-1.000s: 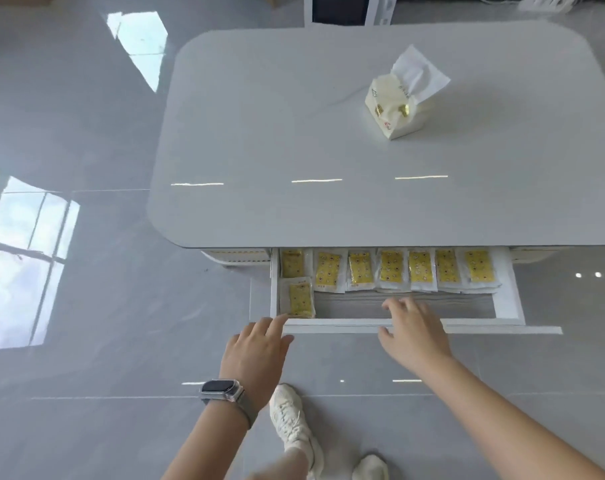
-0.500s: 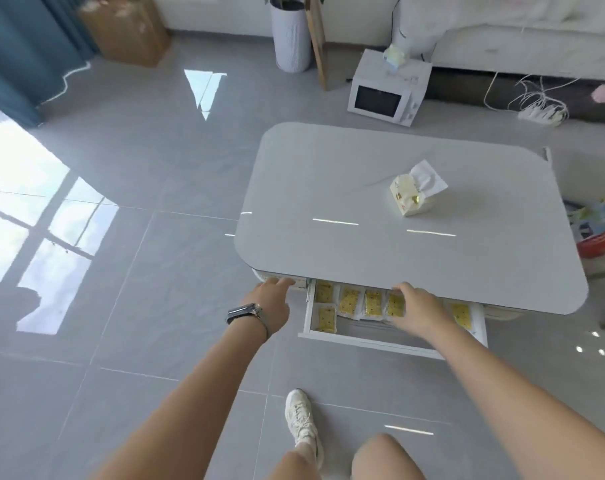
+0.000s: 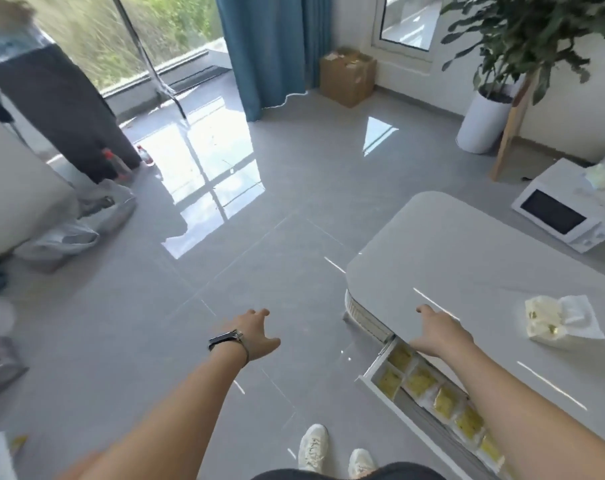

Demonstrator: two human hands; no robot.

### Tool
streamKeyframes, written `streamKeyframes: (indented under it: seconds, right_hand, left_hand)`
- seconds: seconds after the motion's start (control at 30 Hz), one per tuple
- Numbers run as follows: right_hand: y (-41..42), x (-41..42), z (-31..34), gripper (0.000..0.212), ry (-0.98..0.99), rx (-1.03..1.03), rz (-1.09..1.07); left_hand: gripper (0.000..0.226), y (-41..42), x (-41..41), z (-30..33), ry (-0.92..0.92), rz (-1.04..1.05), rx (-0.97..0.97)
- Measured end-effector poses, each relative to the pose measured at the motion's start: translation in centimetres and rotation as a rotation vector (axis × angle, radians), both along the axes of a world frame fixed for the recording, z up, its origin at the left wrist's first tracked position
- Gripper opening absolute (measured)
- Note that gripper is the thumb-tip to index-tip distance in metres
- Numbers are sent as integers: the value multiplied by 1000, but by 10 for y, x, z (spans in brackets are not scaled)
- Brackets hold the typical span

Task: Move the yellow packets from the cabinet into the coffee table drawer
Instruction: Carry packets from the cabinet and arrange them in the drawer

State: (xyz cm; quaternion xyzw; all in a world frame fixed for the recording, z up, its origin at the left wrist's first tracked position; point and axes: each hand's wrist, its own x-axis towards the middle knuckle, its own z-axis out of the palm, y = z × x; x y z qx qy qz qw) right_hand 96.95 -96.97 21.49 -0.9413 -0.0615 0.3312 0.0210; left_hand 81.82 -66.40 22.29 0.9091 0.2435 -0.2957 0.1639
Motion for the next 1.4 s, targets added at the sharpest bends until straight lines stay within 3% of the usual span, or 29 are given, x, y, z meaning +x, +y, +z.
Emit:
streamKeyframes:
  seconds: [0.1,0.3,0.63,0.8,1.13,1.4]
  right_hand:
    - [52,7,15,69,-34,46,175]
    - [170,-12,36,71,-55,106,520]
    - [410,-126,33,65,-16,242,961]
    - [512,-183,29,63,17,258,1105]
    - [691,-221,13,65,39,165,1228]
    - [875,-246,14,64,-5,153,1459]
  left_hand:
    - [70,24,-36,14,27,85,83]
    - [74,66,-110,25,-37,436,53]
    - [76,187,-291,31,39,850,120]
    - [74,255,-359,28,126,944,141]
    - [70,383,-398,-14,40,1125,3]
    - [71,489,-420,-34,-75,1459,-11]
